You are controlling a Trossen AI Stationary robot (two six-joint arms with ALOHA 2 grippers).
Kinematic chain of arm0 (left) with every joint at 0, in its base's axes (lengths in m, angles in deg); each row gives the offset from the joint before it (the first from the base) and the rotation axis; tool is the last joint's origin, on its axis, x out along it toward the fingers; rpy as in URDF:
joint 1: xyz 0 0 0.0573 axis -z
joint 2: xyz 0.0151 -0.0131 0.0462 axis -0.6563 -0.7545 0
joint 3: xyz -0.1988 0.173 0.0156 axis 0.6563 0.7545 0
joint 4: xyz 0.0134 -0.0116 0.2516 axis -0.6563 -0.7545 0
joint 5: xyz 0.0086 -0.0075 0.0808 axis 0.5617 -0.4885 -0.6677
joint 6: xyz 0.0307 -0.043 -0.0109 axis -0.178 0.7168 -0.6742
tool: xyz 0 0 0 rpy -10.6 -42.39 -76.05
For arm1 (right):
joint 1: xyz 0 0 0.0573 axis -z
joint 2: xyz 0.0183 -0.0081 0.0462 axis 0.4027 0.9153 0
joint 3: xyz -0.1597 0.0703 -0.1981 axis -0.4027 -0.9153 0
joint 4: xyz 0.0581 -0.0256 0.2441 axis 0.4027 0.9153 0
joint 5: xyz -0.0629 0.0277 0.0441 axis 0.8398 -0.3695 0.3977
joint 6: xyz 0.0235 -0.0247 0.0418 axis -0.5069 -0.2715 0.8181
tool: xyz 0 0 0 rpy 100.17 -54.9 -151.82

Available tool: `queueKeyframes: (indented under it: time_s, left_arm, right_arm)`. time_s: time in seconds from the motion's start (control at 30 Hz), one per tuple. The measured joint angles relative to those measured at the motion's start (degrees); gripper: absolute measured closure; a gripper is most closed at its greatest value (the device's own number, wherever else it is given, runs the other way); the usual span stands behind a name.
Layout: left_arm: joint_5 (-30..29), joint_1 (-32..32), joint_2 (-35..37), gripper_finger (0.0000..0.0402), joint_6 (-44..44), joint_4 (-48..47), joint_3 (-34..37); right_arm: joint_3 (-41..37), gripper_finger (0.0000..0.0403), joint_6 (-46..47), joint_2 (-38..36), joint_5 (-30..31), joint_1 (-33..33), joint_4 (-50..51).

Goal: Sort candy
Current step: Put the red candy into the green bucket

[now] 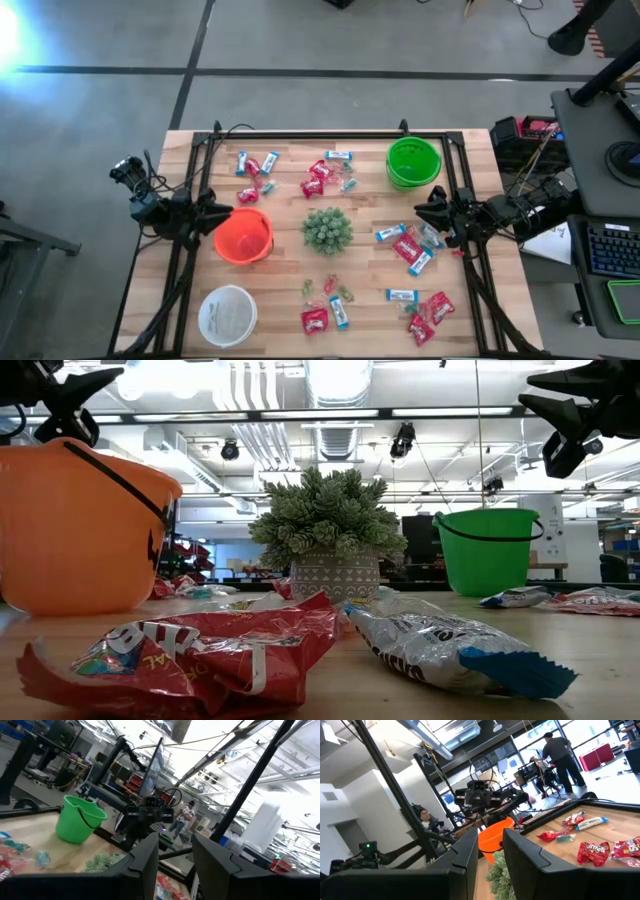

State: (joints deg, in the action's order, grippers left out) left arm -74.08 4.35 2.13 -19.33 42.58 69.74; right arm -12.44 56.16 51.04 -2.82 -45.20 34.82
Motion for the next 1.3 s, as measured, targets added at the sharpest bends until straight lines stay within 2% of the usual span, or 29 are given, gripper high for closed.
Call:
queueKeyframes:
  time_s: [0.67, 0.9, 1.3]
  left_arm:
    - [0.5, 0.0, 0.0, 0.0299, 0.5, 0.6, 0.0]
    - [4.1, 0.0, 0.0, 0.0299, -0.8, 1.9, 0.0]
    - [0.9, -0.1, -3.1, 0.0299, -1.1, 2.4, 0.0]
  right_arm:
    - [0.0, 0.0319, -0.1, 0.0, 0.0, 0.0, 0.1]
    - [0.0, 0.0319, -0.2, 0.0, 0.0, 0.0, 0.2]
    - [0.0, 0.0319, -0.1, 0.0, 0.0, 0.0, 0.2]
